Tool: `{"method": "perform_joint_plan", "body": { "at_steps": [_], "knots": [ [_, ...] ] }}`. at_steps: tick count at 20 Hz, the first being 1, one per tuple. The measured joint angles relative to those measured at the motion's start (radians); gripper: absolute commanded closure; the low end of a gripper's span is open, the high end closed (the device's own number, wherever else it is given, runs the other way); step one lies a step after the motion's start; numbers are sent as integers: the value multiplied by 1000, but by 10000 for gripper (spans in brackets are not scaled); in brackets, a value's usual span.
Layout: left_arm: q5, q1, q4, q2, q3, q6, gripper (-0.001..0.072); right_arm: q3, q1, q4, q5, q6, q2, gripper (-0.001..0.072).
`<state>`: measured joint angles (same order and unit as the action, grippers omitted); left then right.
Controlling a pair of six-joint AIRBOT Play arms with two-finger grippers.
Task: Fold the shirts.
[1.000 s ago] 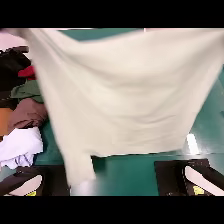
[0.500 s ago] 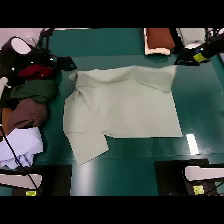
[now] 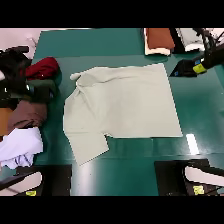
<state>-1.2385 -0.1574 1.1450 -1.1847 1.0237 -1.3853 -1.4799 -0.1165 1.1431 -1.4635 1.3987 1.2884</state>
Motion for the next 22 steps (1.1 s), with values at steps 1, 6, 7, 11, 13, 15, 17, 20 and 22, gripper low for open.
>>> {"method": "perform_joint_plan", "body": {
  "at_steps": [1, 6, 7, 11, 13, 15, 17, 20, 22],
  "knots": [
    [3, -5, 0, 40, -86, -1, 108, 43, 6, -13, 14, -3, -33, 336],
    [69, -5, -44, 143, -377, 5, 108, 200, 36, -42, 91, -11, -160, 336],
    [90, 10, -60, 149, -409, 11, 108, 212, 39, -45, 95, -11, -172, 337],
    [187, 122, -113, 164, -481, 0, 324, 238, 44, -51, 104, -12, -195, 337],
    [238, 161, -112, 161, -494, -21, 684, 242, 36, -53, 94, -13, -200, 337],
    [256, 180, -122, 164, -478, -32, 682, 249, 5, -47, 74, -13, -203, 337],
    [254, 189, -124, 167, -441, -36, 683, 292, -57, -21, 39, -14, -220, 337],
    [226, 196, -126, 171, -379, -29, 683, 443, -208, 57, 12, -14, -267, 117],
    [219, 198, -127, 172, -353, -19, 682, 579, -346, 96, 11, -14, -290, 143]
  ]
}}
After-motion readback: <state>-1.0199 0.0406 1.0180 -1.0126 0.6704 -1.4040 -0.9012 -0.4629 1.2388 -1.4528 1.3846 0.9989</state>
